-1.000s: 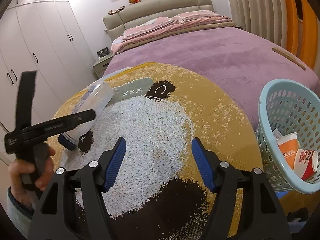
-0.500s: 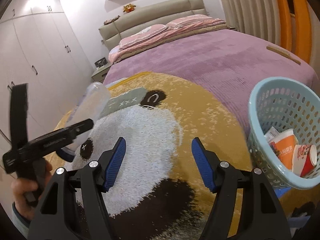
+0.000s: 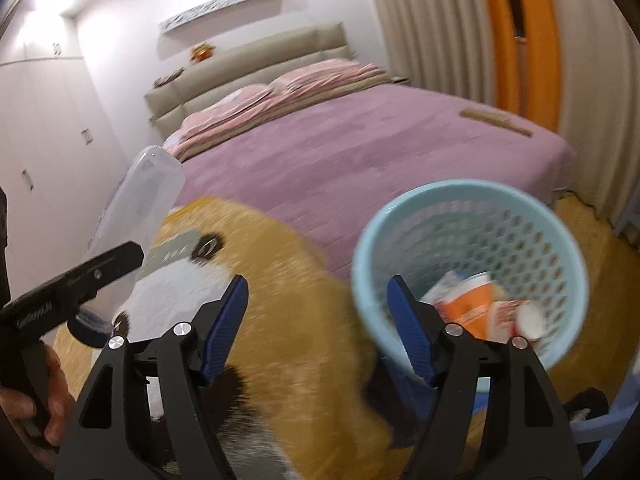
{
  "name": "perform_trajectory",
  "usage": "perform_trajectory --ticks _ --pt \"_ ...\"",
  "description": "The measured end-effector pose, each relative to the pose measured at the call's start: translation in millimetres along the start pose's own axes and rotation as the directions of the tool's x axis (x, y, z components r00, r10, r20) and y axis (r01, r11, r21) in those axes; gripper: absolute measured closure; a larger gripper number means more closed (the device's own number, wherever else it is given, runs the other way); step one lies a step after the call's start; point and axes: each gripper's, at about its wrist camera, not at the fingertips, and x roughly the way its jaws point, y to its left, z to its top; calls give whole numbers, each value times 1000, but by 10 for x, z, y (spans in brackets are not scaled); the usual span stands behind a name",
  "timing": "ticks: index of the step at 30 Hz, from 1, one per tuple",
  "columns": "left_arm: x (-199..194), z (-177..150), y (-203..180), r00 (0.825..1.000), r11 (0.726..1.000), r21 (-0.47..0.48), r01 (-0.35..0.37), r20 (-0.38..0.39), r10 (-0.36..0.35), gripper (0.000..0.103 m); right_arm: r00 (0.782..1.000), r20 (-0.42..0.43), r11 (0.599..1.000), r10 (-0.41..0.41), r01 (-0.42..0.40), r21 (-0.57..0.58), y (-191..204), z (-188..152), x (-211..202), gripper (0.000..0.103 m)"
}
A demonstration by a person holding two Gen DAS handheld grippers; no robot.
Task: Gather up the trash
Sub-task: 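Carry the bottle over the blue basket and open the left tool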
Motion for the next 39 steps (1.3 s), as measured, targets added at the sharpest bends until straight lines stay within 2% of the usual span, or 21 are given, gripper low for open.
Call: perform_trajectory --ticks 5,10,12,19,23,27,31,36,39 --pt "167 72 -452 998 996 54 67 -7 -67 44 994 33 994 -106 104 45 -403 122 -144 35" --pt "392 99 -779 991 989 65 132 -30 -130 44 984 -2 975 -179 178 134 -839 173 -115 35" --pt "502 124 -847 985 985 56 166 -47 -163 44 980 -12 965 -196 195 173 -1011 170 -109 35" --pt "915 164 -1152 974 976 63 209 -98 -202 44 969 -46 942 -244 248 224 -1399 120 -105 35" --pt "1082 156 -1274 971 973 60 221 -108 -214 43 965 -51 938 -256 261 230 -1477 84 -103 35" --pt "1152 161 -1269 970 972 42 230 -88 -225 34 966 -51 940 -254 259 220 -1468 71 -107 35" --pt "1113 132 -1220 972 974 38 225 -78 -222 32 964 -40 944 -262 265 198 -1419 76 -123 35" --pt "842 55 -1024 983 982 45 184 -29 -183 26 969 -17 955 -248 248 163 -1251 56 -176 34" --pt "603 -3 -876 989 988 49 147 18 -148 23 970 12 962 -243 239 130 -1109 53 -245 29"
